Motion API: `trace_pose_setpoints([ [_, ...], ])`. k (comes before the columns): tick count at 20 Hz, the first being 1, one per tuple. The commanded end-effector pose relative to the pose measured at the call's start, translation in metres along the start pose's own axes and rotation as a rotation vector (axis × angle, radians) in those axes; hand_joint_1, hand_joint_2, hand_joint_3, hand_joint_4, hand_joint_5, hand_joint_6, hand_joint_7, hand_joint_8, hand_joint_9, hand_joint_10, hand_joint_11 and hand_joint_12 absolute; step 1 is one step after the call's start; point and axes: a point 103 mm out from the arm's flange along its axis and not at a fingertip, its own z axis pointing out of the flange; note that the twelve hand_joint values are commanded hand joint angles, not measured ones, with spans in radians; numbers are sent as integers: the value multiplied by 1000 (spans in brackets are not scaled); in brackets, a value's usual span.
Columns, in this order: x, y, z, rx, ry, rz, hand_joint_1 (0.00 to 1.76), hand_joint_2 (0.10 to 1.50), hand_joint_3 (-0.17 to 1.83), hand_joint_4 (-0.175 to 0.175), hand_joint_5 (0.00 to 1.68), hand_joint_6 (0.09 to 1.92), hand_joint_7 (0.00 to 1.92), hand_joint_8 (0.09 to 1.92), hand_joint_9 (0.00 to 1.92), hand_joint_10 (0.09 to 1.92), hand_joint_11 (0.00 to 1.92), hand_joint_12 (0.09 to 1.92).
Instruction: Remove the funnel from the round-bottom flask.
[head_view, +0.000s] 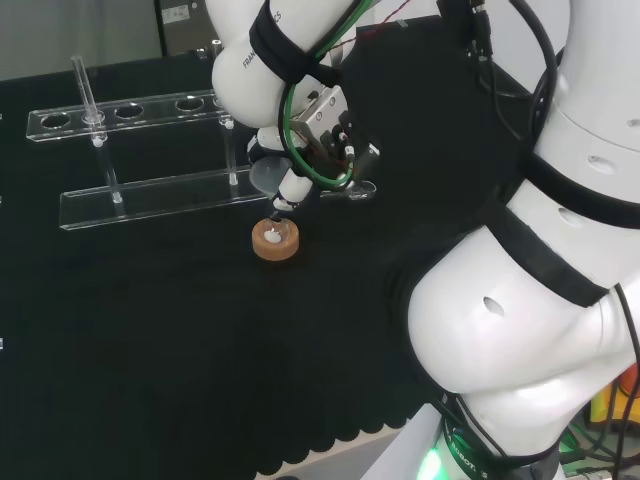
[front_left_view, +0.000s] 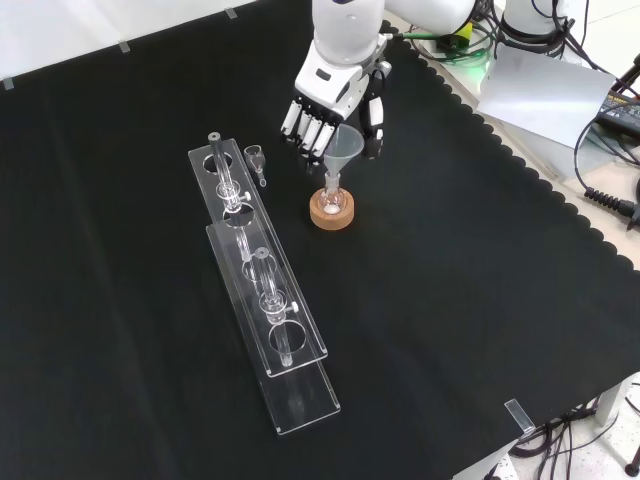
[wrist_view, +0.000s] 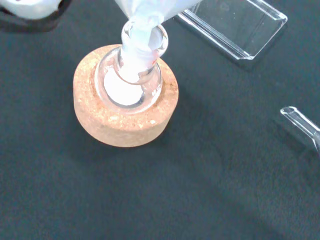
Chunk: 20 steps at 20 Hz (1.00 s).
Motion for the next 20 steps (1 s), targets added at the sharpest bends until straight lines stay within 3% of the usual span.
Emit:
trace_pose_setpoints([
  [1, -7, -4, -40, -51, -39, 14, 819, 694, 515, -22, 574, 666, 804, 657, 1100, 368, 583, 1237],
  [10, -17, -19, -76, -77, -74, 33, 816, 692, 522, -23, 568, 702, 792, 662, 1100, 367, 590, 1232],
  [20, -31, -38, -112, -52, -54, 71, 809, 691, 525, -21, 564, 712, 766, 659, 1075, 360, 583, 1232],
])
